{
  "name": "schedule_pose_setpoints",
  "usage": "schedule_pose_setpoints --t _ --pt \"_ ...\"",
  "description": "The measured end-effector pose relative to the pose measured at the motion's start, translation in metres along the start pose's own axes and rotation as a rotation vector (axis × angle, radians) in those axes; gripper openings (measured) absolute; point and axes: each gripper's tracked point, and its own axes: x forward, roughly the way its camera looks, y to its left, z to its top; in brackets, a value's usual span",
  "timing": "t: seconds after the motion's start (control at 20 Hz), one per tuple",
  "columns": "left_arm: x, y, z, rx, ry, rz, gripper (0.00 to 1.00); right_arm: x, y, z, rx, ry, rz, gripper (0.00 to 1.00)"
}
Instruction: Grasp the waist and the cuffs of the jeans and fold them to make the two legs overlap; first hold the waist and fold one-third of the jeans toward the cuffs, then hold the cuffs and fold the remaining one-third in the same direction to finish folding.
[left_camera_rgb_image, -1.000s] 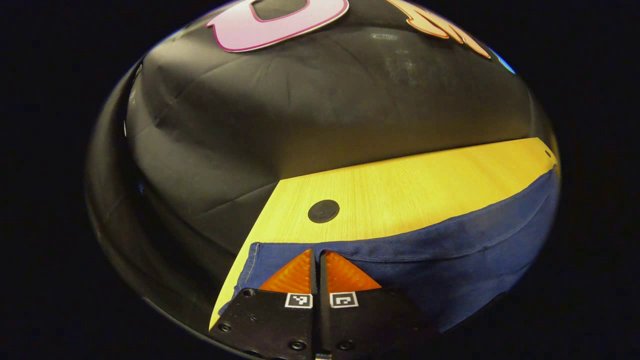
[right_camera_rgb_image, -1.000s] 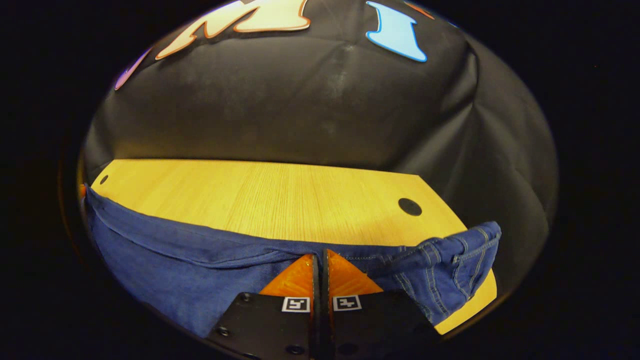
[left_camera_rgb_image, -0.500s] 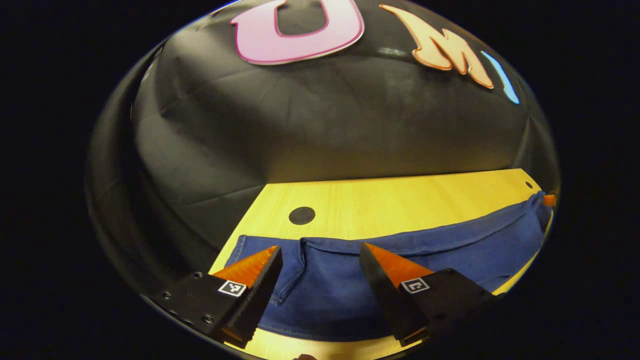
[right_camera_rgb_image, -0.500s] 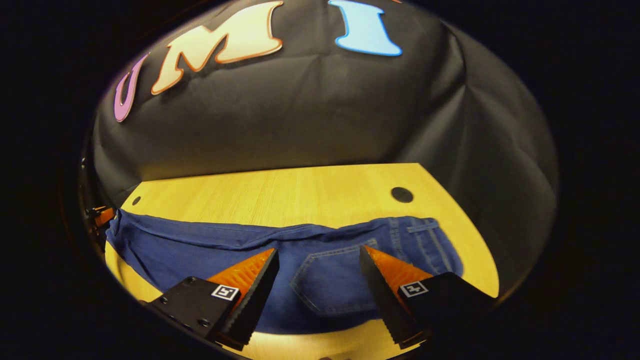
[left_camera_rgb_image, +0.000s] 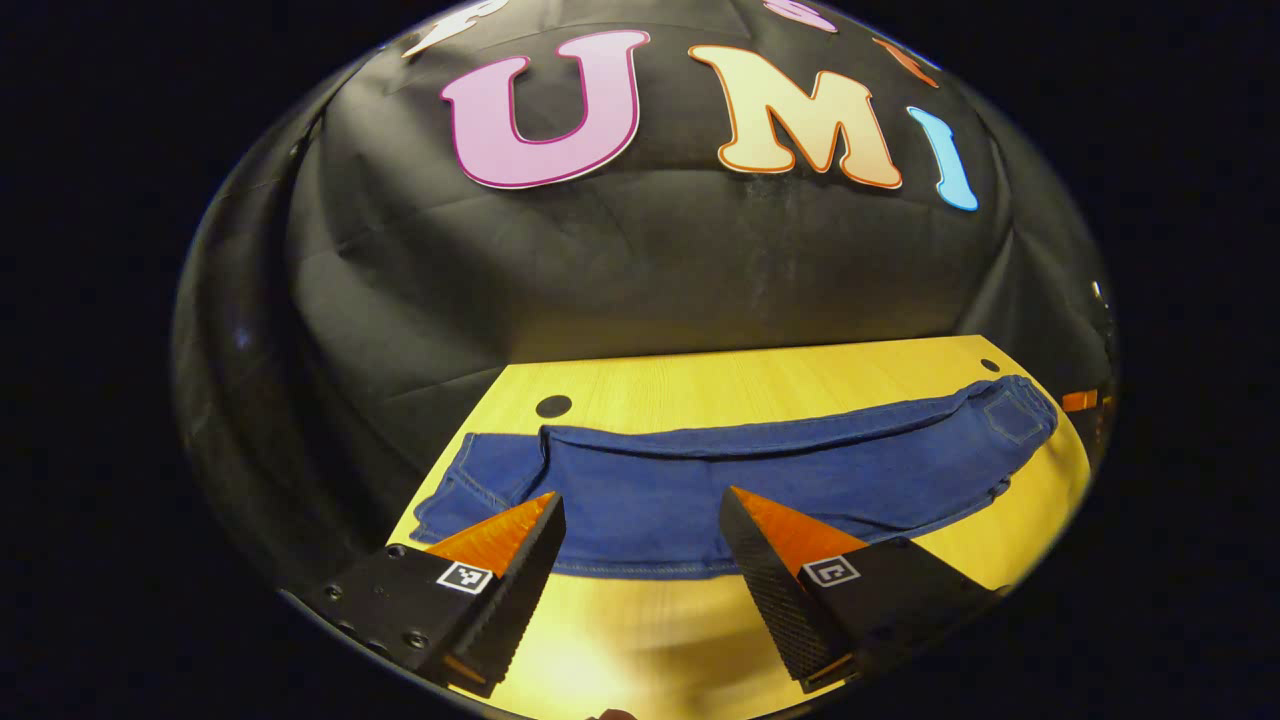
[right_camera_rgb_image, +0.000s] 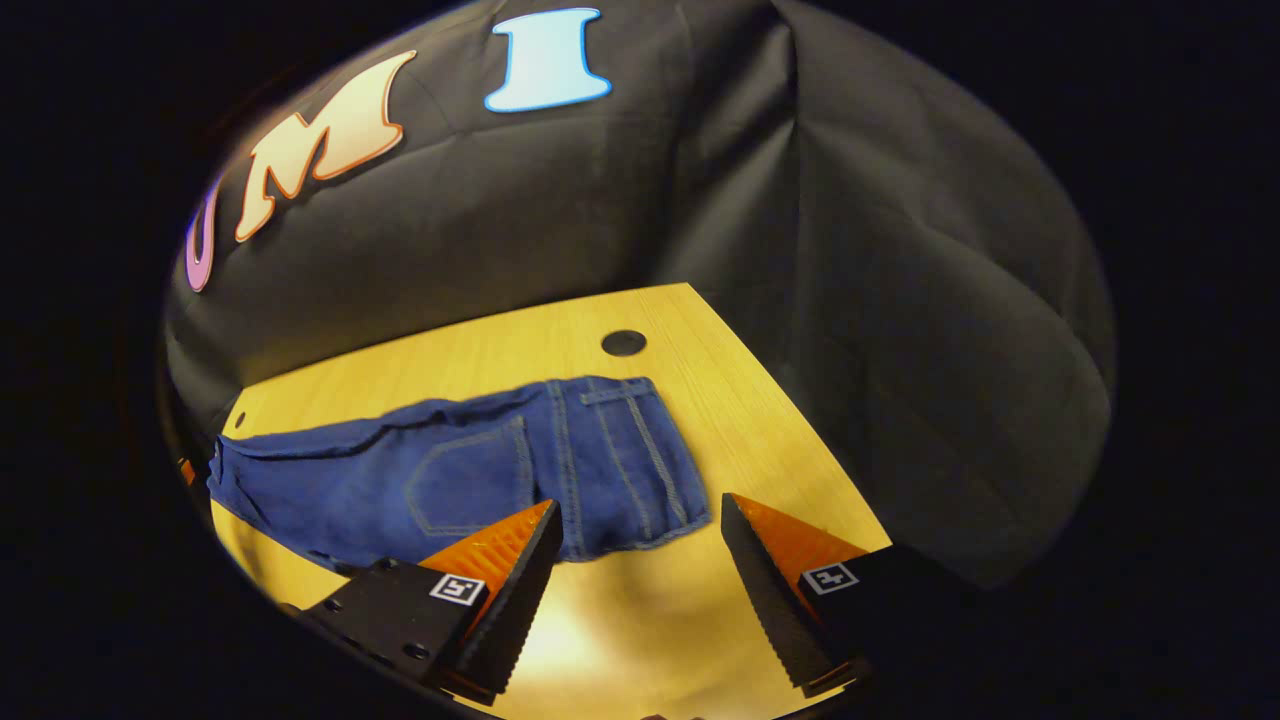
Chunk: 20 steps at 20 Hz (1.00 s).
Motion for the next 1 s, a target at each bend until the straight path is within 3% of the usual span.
schedule_pose_setpoints --t 0.4,0.75,0.9,1.0 --pt "-0.044 -0.073 -0.007 -0.064 -0.022 0.019 0.96 0.031 0.001 -0.016 0.028 0.043 0.099 0.99" --pt "-0.047 -0.084 -0.014 -0.106 -0.003 0.051 0.96 0.033 0.003 -0.017 0.126 0.031 0.156 0.99" --pt "-0.044 -0.085 -0.019 -0.124 0.003 0.059 0.96 0.037 0.003 -0.016 0.131 0.008 0.170 0.95" --pt "-0.042 -0.085 -0.022 -0.133 0.007 0.064 0.96 0.037 0.005 -0.015 0.149 -0.009 0.152 0.76"
